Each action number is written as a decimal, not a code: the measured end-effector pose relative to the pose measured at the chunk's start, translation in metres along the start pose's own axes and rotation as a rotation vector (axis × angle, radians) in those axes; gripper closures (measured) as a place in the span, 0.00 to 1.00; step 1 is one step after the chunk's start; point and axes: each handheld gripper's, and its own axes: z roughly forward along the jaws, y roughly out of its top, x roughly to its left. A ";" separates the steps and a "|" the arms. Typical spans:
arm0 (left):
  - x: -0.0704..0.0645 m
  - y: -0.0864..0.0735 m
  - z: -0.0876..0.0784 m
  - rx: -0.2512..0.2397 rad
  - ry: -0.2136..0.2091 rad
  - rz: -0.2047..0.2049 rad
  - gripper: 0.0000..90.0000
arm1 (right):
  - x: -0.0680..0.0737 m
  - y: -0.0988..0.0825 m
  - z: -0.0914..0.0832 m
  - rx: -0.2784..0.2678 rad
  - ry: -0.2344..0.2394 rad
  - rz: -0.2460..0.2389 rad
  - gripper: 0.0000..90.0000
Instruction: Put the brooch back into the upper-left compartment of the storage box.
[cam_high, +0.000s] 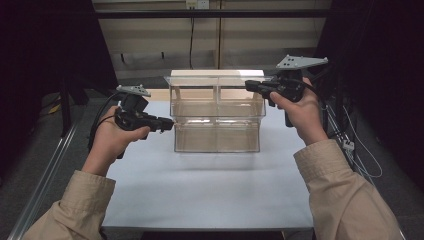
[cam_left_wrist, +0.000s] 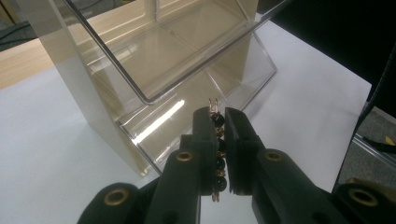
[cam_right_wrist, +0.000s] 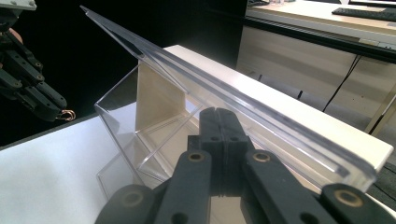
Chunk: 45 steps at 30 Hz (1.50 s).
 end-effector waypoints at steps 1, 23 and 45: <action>0.000 0.001 0.000 -0.001 -0.004 -0.004 0.93 | 0.000 0.000 0.000 -0.001 0.000 0.001 1.00; 0.000 0.022 -0.004 -0.015 0.010 0.009 0.93 | 0.001 0.000 0.001 -0.003 0.002 0.000 1.00; -0.002 0.042 0.003 -0.011 0.028 0.025 0.93 | 0.002 0.000 0.002 0.000 0.007 -0.003 1.00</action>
